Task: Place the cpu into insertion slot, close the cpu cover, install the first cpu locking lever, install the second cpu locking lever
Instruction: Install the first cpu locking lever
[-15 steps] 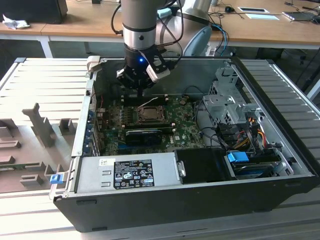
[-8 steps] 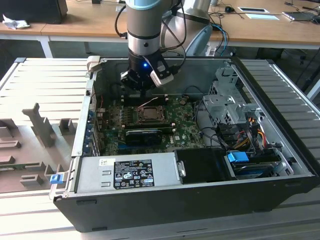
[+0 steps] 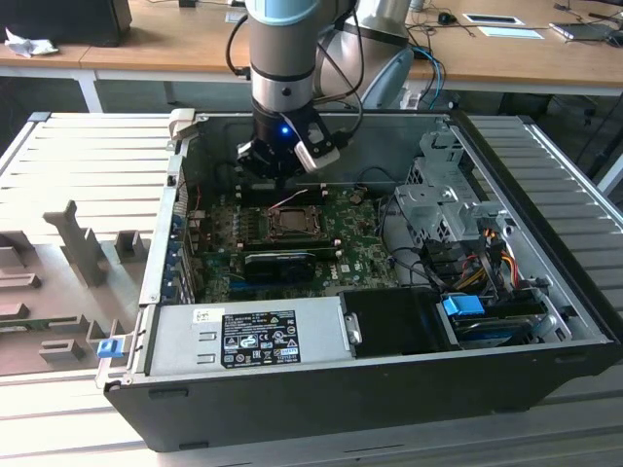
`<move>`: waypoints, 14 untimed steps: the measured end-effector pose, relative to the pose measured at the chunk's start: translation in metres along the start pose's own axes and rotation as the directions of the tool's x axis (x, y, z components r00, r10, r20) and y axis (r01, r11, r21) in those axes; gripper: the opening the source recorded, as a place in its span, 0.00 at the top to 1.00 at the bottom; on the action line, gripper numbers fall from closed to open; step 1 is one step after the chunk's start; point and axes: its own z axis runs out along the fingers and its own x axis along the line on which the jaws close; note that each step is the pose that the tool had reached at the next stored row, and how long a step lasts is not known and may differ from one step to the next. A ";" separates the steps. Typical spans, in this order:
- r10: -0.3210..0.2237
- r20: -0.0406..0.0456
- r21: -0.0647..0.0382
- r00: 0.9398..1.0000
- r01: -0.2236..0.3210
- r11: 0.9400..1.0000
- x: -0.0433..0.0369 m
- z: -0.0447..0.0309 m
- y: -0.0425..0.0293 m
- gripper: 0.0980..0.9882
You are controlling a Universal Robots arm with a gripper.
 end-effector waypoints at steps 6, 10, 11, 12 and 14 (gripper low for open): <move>0.000 0.000 0.000 1.000 0.000 1.000 -0.0019 0.0017 -0.0004 0.99; -0.006 -0.001 -0.001 1.000 0.006 1.000 -0.0051 0.0028 -0.0005 0.99; -0.008 -0.001 -0.001 1.000 0.008 1.000 -0.0062 0.0032 -0.0006 0.99; -0.010 -0.001 -0.001 1.000 0.010 1.000 -0.0073 0.0036 -0.0007 0.99; -0.012 -0.002 -0.001 1.000 0.012 1.000 -0.0101 0.0050 -0.0007 0.99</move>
